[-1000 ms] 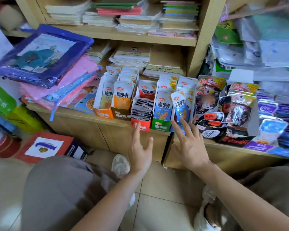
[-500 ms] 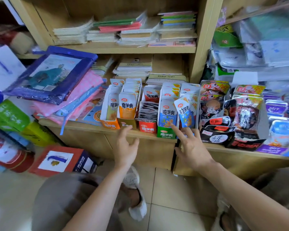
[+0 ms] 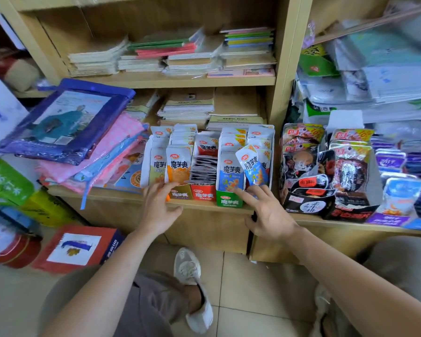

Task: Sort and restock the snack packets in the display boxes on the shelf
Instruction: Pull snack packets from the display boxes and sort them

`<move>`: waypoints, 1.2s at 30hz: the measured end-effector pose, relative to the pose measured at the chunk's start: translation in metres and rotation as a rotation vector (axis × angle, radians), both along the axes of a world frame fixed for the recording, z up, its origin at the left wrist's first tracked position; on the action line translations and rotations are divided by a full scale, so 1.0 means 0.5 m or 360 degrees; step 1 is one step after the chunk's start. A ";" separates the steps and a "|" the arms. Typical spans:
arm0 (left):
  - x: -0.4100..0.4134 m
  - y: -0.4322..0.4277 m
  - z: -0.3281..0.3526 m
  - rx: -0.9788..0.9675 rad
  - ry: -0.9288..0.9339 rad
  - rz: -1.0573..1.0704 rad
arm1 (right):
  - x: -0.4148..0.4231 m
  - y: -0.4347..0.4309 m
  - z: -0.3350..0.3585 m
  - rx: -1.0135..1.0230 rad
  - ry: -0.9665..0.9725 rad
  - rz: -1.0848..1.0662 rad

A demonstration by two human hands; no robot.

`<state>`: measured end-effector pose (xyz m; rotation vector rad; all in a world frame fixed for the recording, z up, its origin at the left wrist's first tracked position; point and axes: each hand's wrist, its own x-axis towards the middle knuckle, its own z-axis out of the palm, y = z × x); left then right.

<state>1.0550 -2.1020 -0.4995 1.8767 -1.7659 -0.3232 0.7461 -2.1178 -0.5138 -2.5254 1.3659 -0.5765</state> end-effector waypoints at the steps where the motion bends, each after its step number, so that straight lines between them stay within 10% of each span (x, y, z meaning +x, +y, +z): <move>1: 0.002 0.003 -0.003 -0.0004 0.0004 0.0000 | -0.002 -0.001 -0.002 -0.0004 -0.0009 -0.0008; 11: -0.136 0.088 0.055 -0.0804 0.0345 0.0168 | -0.045 0.105 0.026 -0.0209 -0.0062 -0.0290; 22: -0.378 0.037 0.058 -0.0346 0.0072 -0.0783 | -0.276 0.172 0.033 -0.0260 -0.0407 -0.1348; 29: -0.464 -0.039 0.026 -0.0187 -0.0446 -0.0663 | -0.315 0.136 0.009 -0.0073 -0.0272 -0.1218; 36: -0.465 -0.045 0.025 -0.0219 -0.0276 -0.0571 | -0.319 0.131 0.009 -0.0077 -0.0370 -0.0971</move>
